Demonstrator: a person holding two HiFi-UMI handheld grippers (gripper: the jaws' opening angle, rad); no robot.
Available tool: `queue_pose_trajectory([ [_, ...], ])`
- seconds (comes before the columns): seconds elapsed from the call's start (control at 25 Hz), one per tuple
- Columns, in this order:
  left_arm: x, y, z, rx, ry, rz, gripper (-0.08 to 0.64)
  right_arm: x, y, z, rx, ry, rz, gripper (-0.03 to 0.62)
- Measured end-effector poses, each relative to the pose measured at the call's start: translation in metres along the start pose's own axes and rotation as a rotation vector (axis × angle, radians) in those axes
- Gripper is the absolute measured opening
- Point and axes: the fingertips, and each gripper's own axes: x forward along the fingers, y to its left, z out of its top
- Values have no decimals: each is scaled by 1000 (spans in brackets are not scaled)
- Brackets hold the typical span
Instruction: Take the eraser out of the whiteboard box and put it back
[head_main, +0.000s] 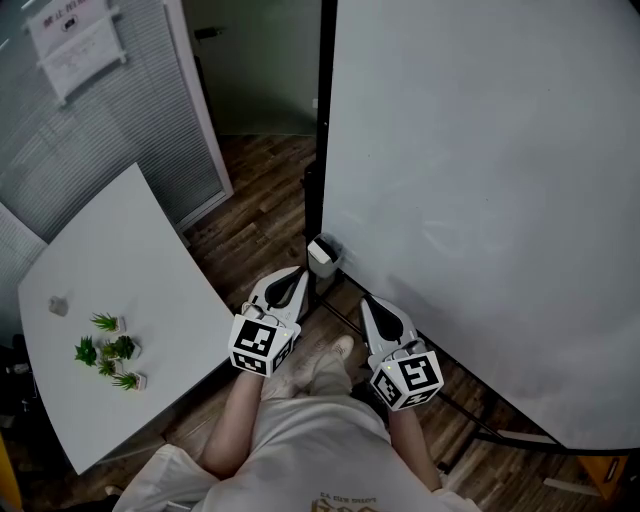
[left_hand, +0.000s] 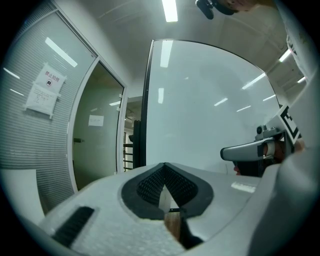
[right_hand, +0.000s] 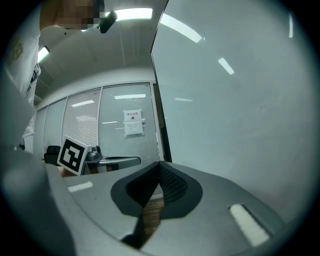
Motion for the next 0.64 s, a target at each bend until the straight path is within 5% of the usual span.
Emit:
queue_pose_trajectory([
  [0.64,0,-7,0,12,15,1,-2,-8,-4,-1,16,1,-2,11],
])
